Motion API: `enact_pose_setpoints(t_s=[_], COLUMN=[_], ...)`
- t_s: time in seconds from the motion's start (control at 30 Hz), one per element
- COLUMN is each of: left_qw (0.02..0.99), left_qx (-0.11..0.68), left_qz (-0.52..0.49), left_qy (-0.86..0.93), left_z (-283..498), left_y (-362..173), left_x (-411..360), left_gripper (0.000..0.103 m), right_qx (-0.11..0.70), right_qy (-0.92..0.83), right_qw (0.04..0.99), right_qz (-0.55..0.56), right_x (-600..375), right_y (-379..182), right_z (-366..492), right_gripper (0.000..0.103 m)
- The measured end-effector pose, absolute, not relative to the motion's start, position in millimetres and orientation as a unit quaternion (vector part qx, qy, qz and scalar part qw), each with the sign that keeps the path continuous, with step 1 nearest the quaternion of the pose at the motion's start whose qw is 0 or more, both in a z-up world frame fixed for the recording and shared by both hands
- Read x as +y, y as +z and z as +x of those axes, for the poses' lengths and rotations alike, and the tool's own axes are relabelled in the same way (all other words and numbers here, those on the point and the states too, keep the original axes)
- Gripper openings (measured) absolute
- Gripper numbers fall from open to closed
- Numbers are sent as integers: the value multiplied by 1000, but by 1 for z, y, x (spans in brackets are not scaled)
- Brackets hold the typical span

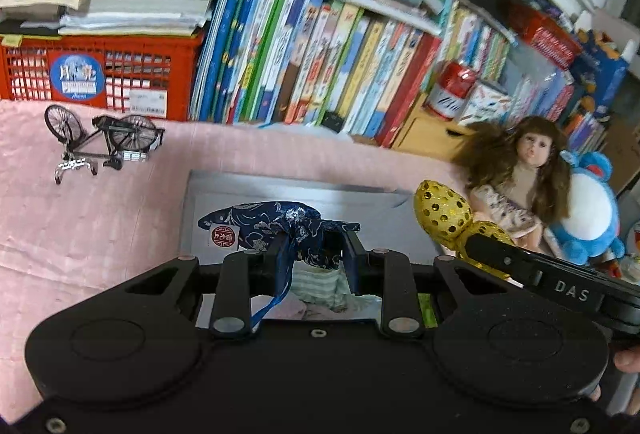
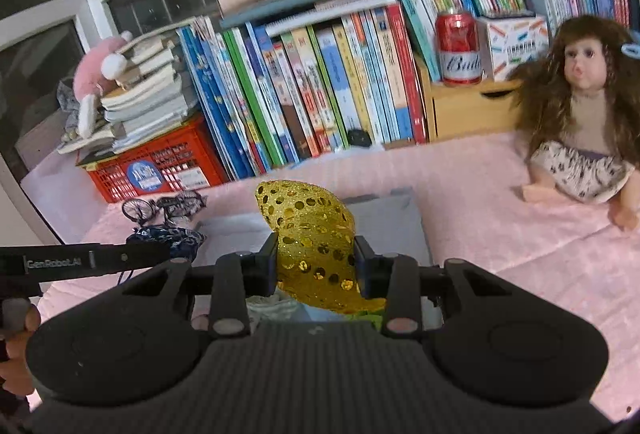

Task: Organize soft objects
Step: 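Lift and carry the navy pouch and yellow sequin pouch over the white tray, then open the left tool over the tray while the right tool releases the sequin pouch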

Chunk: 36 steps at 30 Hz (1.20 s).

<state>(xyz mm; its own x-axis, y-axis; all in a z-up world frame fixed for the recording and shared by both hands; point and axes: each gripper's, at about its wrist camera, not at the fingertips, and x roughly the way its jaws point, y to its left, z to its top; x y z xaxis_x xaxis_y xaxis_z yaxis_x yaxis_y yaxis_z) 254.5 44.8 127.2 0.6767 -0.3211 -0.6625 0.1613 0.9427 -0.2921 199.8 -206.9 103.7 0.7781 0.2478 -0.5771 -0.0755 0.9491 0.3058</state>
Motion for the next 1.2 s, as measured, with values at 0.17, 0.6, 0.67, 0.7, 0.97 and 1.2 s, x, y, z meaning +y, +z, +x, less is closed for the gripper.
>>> enact_pose_setpoints(t_s=[0.17,0.6,0.67,0.7,0.97,1.2], left_qw=[899,879,875,873,864,858], left_qx=[406,449,457,460,475,485], left_qz=[-106,-105,-108,-110,-117,-122], left_qy=[-128,-118,-118,-119,-119,-119], left_z=[277,306,309,310,313,315], left_y=[112,85,80,78,68,61], left_x=[41,34,34,35,35,36], left_gripper=[26,27,27,27,27,29], right_qx=[358,409,413,415,427,435], right_qy=[82,62,60,58,60,64], right_qw=[917,892,891,890,881,875], right_qz=[154,179,179,178,196,205], right_x=[-203,-188,-187,-187,-185,-177], right_y=[92,64,62,62,53,45], right_z=[222,256,258,259,263,266], right_gripper=[42,42,42,42,43,46])
